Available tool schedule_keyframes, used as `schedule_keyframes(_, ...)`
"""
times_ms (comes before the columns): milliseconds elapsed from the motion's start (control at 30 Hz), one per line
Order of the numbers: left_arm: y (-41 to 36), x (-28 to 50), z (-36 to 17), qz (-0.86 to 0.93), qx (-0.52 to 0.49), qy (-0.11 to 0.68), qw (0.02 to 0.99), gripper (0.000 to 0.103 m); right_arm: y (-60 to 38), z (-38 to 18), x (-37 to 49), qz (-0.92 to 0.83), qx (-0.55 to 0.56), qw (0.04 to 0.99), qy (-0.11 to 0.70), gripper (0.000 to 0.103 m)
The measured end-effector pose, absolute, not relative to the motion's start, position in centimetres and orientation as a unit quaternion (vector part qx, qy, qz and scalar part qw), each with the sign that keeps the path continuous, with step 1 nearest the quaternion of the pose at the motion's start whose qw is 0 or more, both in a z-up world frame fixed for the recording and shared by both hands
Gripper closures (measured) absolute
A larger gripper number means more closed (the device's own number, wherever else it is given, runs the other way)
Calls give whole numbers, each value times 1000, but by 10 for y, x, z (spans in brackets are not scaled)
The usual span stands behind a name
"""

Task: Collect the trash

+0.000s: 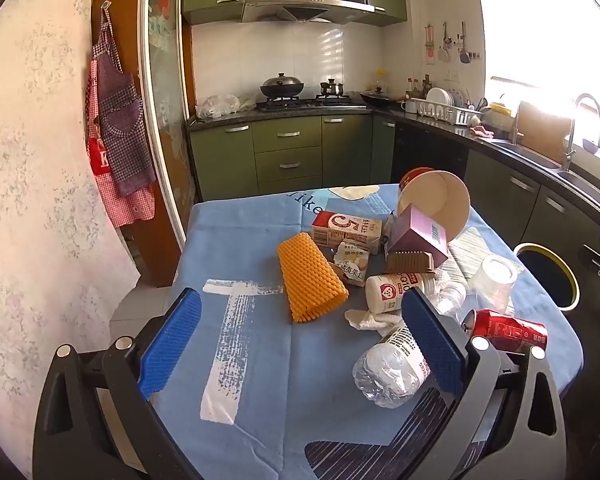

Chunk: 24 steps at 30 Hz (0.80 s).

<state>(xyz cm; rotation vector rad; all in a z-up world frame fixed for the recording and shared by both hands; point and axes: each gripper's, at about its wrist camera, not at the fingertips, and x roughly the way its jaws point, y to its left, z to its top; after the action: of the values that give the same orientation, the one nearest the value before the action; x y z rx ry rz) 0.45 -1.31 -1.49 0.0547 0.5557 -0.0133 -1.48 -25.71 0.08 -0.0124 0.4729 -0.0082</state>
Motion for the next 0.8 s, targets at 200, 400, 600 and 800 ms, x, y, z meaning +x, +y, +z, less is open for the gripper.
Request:
schedule_keyframes(200,-11,4,-10,-15,27,276,961,4,-258,0,-14,-3,-6,972,235,6)
schedule_keyframes(400,-9,4,-9,-17,26,277,960,4,-259,0,-13,-3,-6,972,236,6)
schedule_keyframes(600,-10,5,-9,-18,28,279,960,4,-259,-2,-11,-2,-6,971,237,6)
schedule_keyframes(800,-10,5,-9,-19,29,279,960,4,-259,-1,-11,-2,-5,971,238,6)
